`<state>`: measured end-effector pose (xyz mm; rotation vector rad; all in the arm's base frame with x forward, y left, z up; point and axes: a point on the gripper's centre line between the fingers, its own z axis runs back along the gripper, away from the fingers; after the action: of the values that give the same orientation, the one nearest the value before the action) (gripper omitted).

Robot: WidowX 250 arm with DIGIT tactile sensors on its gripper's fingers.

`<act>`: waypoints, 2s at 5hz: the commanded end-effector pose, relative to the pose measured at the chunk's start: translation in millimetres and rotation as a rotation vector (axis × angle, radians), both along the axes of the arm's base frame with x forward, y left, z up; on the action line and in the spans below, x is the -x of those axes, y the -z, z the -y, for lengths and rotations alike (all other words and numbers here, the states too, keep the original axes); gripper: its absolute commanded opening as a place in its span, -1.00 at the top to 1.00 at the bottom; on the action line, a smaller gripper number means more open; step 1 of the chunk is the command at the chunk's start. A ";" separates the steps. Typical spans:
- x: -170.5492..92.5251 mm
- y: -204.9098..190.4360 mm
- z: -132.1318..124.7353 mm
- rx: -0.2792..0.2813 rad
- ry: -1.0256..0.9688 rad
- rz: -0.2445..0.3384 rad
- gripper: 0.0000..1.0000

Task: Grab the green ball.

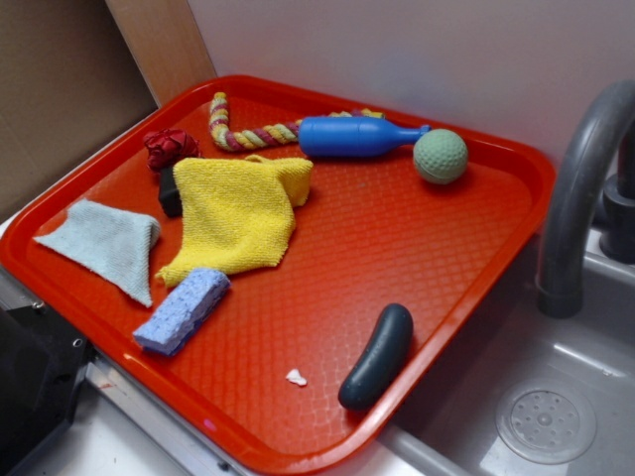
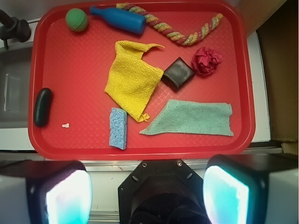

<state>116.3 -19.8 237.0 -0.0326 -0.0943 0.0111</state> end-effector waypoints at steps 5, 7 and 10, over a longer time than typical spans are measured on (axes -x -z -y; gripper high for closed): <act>-159.9 106.8 73.9 0.273 -0.061 0.313 -1.00; -161.6 83.4 86.7 0.289 -0.035 0.317 -1.00; -189.2 113.6 114.7 0.189 -0.010 0.406 -1.00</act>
<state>295.8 -124.5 95.4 -0.1959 -0.4317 0.0381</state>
